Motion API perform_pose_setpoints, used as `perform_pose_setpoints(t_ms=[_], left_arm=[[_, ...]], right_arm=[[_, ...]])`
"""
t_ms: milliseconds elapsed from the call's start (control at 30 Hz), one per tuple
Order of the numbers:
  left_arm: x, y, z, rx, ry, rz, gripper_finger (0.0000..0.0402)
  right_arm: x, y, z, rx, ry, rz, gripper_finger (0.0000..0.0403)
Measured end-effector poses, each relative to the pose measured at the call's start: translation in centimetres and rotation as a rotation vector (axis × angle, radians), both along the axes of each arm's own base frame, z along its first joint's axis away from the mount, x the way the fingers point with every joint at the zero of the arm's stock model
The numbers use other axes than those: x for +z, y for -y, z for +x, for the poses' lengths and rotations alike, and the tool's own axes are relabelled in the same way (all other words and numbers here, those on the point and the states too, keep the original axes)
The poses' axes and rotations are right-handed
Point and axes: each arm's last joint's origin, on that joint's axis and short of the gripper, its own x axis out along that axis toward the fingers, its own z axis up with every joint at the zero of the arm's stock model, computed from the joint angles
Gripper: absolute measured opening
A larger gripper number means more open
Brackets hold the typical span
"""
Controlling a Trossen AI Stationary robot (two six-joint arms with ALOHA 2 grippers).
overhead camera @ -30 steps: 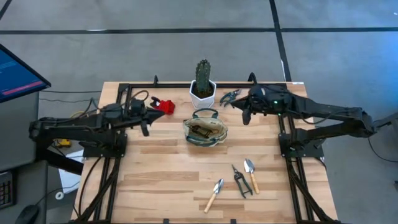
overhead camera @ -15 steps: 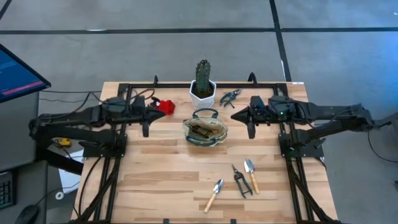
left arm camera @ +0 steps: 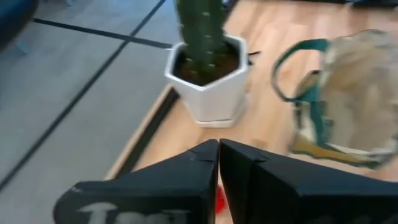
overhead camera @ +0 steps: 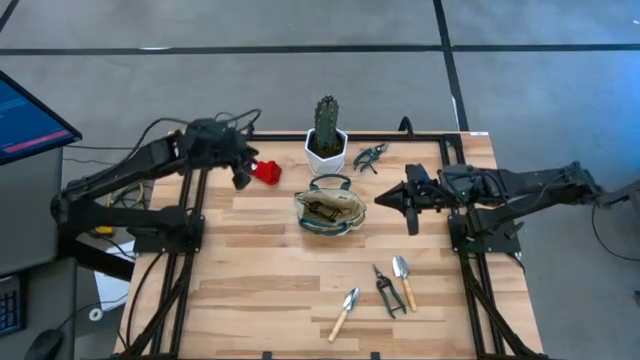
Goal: Pick & Place Garden tools in Gardening bag
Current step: Put the red gloves into the gardening bag
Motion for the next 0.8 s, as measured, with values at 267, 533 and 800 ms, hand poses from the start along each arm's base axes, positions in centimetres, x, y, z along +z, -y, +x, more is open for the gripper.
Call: perform_pose_setpoints(t_ms=[267, 533, 800], left_arm=[[2.1, -2.7, 1.9, -0.043, -0.157, 0.066, 0.0002], [1.9, -5.6, 2.0, -0.028, -0.328, -0.061, 0.0002], [-1.0, -7.9, 3.1, -0.207, -0.475, -0.123, 0.0002]], right_arm=[[-0.1, -0.6, -0.1, 0.021, -0.005, 0.038, 0.0000], [-0.1, -0.7, -0.1, 0.029, -0.009, 0.038, 0.0000], [-0.1, -0.7, -0.1, 0.029, -0.012, 0.038, 0.0000]])
